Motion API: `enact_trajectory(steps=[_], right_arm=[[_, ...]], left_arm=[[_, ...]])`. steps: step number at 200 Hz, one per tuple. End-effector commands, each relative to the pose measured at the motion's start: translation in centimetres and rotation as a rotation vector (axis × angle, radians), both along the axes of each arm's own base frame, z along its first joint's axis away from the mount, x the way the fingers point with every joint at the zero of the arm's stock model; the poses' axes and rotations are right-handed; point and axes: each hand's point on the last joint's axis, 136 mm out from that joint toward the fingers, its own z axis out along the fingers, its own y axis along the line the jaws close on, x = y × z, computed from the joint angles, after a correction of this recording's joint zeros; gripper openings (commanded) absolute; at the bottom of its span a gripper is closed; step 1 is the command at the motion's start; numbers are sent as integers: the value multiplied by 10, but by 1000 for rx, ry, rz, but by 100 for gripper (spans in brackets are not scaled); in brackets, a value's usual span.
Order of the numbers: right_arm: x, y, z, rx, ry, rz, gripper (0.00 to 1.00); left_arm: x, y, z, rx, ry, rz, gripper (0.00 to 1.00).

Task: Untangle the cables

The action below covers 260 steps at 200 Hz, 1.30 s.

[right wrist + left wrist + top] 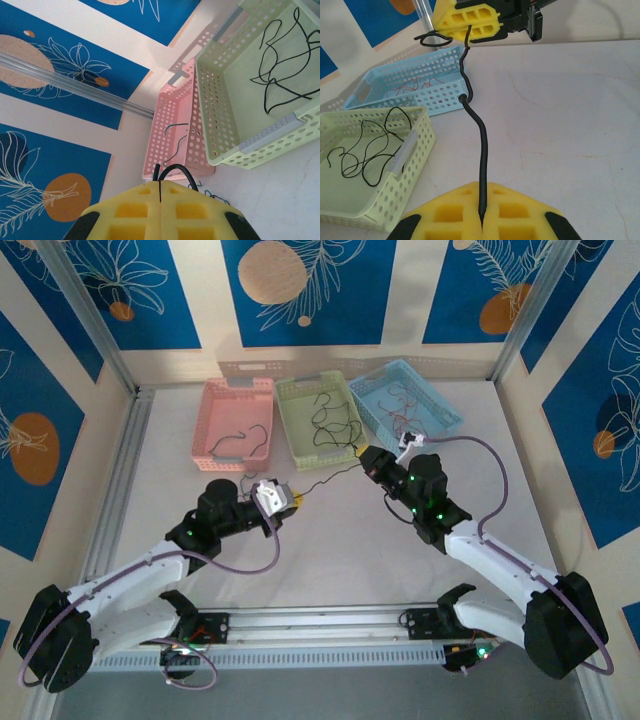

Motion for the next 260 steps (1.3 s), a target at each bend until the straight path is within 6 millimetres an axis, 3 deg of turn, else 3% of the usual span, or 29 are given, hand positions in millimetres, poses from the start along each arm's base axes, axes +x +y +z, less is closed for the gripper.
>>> enact_trajectory(steps=[1, 8, 19, 35, 52, 96, 132, 155, 195, 226, 237, 260], right_arm=[[36, -66, 31, 15, -71, -329, 0], [37, -65, 32, -1, -76, -324, 0], [41, -63, 32, -19, -80, -322, 0], [50, -61, 30, -62, -80, -327, 0], [63, -60, 27, -107, -87, -346, 0], [115, -47, 22, -226, -87, -355, 0], [168, -32, 3, -355, -78, -375, 0], [197, -16, 1, -398, -111, -379, 0], [241, 14, -25, -484, -102, -391, 0], [263, 32, -49, -510, -76, -401, 0], [267, 39, -56, -524, -67, -381, 7], [264, 46, -57, -561, -90, -354, 40]], left_arm=[[-11, 6, -31, 53, 107, -13, 0], [-8, 7, -31, 52, 110, 8, 1], [-2, 9, -30, 50, 102, 40, 32], [8, 14, -28, 32, 88, 107, 62], [22, 23, -22, -5, 73, 210, 75], [46, 44, -14, -136, 32, 403, 81], [59, 49, -36, -152, 31, 471, 80], [68, 52, -44, -120, 47, 515, 78], [70, 64, -47, -122, 51, 575, 76], [71, 76, -47, -131, 43, 630, 73], [71, 78, -48, -130, 42, 642, 73], [72, 84, -47, -132, 42, 671, 74]])
